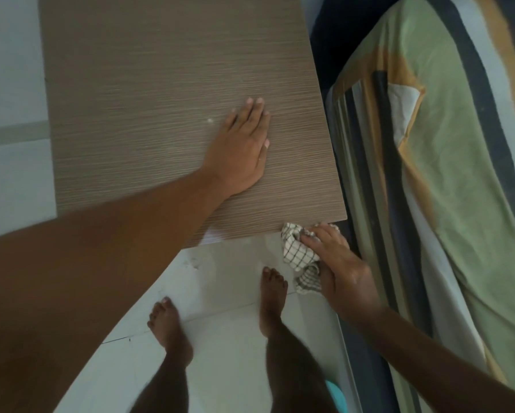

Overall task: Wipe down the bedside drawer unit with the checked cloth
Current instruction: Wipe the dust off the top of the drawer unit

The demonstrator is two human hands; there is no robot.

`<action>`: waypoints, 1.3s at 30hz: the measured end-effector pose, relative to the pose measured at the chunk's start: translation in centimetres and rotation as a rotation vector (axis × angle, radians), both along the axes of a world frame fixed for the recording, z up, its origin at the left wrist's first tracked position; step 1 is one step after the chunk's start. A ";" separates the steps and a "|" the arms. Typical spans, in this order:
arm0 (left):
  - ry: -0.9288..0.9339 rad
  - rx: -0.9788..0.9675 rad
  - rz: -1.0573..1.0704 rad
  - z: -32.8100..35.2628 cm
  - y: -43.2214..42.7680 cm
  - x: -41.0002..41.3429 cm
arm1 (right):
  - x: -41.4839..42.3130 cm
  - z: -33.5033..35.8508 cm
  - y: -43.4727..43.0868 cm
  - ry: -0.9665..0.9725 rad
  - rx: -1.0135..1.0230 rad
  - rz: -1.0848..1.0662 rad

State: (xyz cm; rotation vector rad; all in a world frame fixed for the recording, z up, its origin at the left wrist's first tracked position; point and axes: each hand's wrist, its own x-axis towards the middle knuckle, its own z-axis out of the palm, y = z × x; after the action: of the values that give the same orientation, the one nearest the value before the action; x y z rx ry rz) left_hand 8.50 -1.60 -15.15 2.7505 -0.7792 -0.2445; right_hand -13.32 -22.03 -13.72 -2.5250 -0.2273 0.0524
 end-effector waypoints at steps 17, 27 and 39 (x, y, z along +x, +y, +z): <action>0.046 0.098 0.297 1.6 13.2 3.1 | 21.4 0.7 12.7 -0.087 0.126 -0.046; 0.003 0.111 0.498 1.6 21.9 8.1 | 35.4 0.6 24.1 -0.091 0.103 0.044; 0.035 -0.054 0.549 0.0 26.2 11.3 | 47.5 -0.2 33.3 -0.127 -0.193 0.259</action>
State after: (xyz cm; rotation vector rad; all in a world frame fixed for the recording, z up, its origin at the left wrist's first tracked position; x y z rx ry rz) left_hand 19.78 24.58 -15.12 2.7681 -0.0041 -0.1507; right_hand 34.20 11.28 -13.90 -2.6769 -0.6267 0.0175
